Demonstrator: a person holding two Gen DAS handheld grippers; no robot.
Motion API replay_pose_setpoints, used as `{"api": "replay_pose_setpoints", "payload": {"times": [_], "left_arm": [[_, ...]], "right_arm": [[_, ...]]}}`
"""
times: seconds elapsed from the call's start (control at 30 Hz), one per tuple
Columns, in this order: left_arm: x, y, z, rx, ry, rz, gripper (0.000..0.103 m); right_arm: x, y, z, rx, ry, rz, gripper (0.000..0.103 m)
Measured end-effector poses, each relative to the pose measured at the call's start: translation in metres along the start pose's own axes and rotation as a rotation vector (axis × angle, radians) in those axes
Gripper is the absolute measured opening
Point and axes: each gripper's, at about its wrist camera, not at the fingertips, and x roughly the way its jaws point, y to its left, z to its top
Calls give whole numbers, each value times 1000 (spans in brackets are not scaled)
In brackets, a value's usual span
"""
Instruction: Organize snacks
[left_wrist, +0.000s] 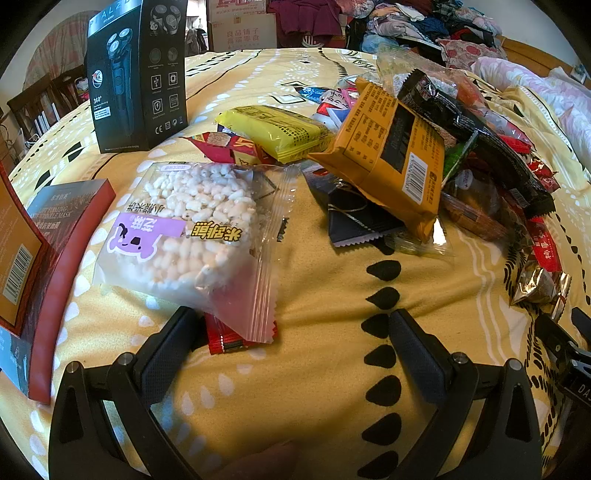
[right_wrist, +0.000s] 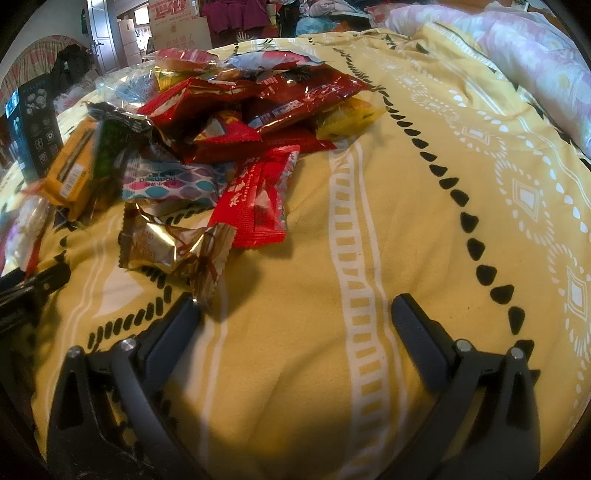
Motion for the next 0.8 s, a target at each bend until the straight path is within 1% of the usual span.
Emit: {"api": "replay_pose_setpoints", "payload": {"times": [0.8], "left_arm": [[1,1,-1,0,-1,-2,103]], "right_arm": [[-1,0,1,3,-2,4,103]]}}
